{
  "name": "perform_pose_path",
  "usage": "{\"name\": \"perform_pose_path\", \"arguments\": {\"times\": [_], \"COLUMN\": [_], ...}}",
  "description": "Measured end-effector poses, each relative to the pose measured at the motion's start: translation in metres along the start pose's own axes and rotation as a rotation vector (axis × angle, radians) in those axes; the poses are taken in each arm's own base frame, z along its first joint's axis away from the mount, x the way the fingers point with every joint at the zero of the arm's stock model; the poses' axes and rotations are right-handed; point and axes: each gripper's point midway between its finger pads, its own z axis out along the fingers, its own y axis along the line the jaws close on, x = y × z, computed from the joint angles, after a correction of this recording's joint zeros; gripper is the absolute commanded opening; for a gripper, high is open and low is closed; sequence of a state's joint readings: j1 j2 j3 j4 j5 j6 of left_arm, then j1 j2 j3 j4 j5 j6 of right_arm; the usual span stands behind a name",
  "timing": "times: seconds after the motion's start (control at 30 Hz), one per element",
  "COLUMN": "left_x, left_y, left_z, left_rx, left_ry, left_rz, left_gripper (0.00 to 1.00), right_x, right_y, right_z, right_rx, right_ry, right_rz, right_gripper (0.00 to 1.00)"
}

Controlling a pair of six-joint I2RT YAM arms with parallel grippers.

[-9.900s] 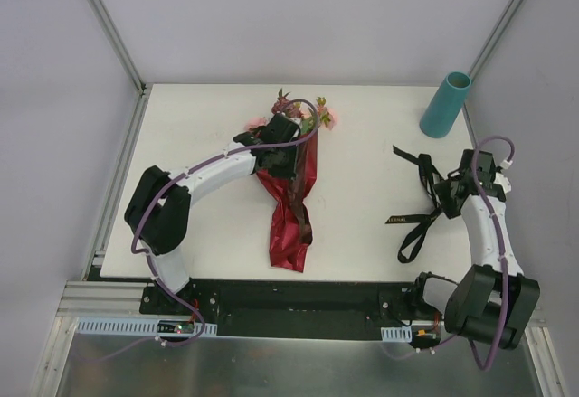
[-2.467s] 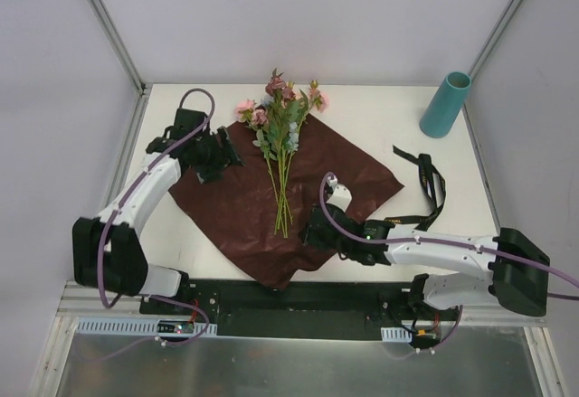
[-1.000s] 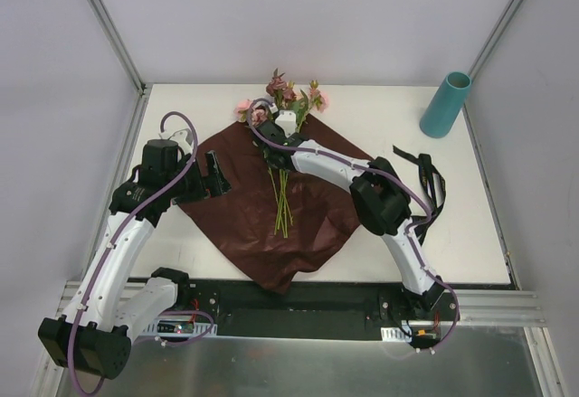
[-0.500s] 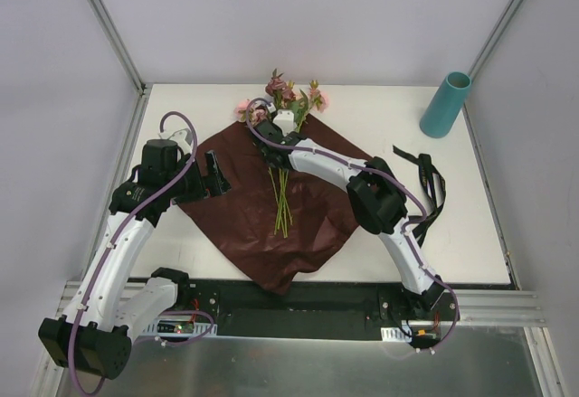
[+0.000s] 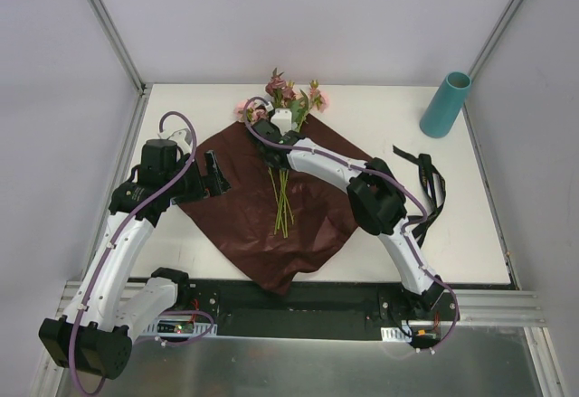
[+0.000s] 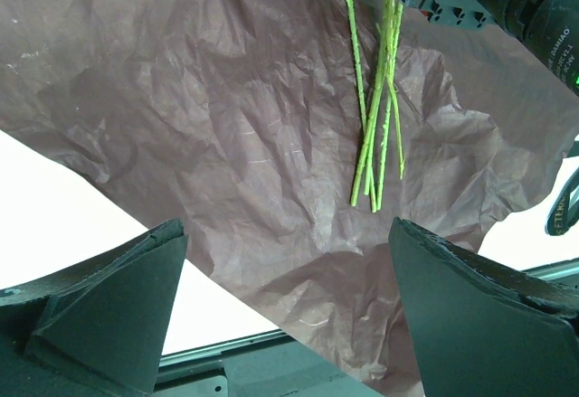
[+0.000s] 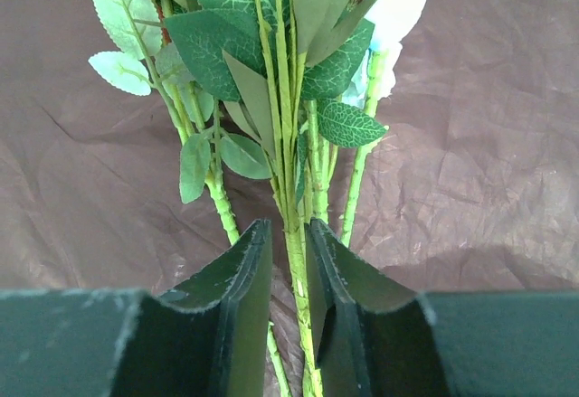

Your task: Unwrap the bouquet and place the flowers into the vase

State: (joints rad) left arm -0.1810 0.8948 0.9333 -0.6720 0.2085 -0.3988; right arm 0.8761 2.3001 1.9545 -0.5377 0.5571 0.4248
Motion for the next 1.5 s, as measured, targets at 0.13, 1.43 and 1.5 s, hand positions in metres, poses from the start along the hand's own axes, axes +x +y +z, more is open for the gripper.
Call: {"name": "perform_pose_path", "arguments": {"times": [0.13,1.43,1.5], "left_x": [0.000,-0.001,-0.001], "left_y": [0.000,0.002,0.002], "left_z": [0.000,0.000,0.000], "left_rx": [0.000,-0.004,-0.004], "left_ry": [0.000,-0.001,-0.001], "left_rz": [0.000,-0.005,-0.005], "left_gripper": [0.99,0.99,0.99], "right_x": [-0.002,0.004,0.005], "right_y": [0.001,-0.002,-0.004], "right_z": [-0.001,0.024,0.024], "right_rx": [0.000,0.062,0.070], "right_ry": [-0.005,-0.001,0.001], "right_rz": [0.001,-0.041,-0.045], "right_gripper": [0.27,0.25,0.25]}}
